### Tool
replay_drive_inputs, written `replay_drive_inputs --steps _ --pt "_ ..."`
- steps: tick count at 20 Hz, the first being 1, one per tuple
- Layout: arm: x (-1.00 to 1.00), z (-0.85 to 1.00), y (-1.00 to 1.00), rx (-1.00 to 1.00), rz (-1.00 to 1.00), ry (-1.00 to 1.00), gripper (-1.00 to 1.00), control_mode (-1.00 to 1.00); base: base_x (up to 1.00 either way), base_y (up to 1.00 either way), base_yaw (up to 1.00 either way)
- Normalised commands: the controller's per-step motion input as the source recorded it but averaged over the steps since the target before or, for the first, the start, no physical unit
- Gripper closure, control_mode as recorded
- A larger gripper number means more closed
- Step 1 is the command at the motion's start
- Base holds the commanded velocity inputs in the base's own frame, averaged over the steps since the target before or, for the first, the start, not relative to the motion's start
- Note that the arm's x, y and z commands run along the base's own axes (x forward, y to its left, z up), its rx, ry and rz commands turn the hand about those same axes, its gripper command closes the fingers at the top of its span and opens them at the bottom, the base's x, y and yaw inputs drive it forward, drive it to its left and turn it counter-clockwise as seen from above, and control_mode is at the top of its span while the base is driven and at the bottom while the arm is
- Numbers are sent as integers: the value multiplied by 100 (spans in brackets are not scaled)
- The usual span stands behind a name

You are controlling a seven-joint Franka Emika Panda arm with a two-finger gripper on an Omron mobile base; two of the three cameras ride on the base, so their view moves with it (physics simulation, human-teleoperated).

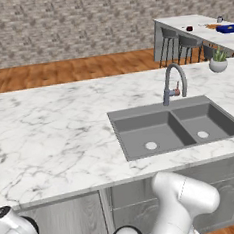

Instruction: Take the pizza cutter from the drawer on the left and place it on the dining counter for cutting.

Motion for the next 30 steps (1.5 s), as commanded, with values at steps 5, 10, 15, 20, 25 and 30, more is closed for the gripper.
replay_drive_inputs --steps 5,10,15,20,25,30 --pt "0 -16 0 0 0 0 -100 -100 0 0 0" --pt "0 -10 0 0 0 0 -100 -100 0 0 0" --pt "0 -14 0 0 0 0 -100 -100 0 0 0" --pt "0 -14 0 0 0 0 -100 -100 0 0 0" --pt "0 -14 0 0 0 0 -100 -100 0 0 0" --pt "0 -14 0 0 0 0 -100 -100 0 0 0"
